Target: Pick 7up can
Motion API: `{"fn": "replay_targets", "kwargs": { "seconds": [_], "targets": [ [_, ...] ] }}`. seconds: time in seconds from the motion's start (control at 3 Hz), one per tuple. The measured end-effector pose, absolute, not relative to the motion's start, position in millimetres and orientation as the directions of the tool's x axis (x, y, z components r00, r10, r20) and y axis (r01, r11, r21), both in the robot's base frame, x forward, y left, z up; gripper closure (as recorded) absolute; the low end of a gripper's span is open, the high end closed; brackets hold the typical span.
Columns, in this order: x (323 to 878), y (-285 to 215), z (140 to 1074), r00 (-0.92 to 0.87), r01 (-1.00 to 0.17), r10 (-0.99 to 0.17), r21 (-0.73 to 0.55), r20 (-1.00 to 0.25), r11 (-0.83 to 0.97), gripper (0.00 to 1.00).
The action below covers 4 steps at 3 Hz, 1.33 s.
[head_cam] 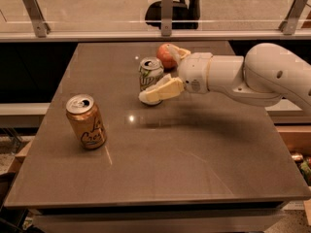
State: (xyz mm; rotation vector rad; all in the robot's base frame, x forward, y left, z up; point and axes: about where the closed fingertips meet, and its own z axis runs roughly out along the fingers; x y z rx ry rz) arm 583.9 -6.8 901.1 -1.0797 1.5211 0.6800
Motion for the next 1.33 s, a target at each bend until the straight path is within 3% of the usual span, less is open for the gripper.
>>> {"fn": "replay_targets", "kwargs": {
  "seconds": [0.33,1.33],
  "targets": [
    [583.5,-4.7,901.1,0.013,-0.899,-0.271,-0.130,-0.962,0.417,0.17],
    [581.4,2.8,903.1,0.019,-0.904,-0.272,-0.133,-0.962,0.406,0.87]
  ]
}}
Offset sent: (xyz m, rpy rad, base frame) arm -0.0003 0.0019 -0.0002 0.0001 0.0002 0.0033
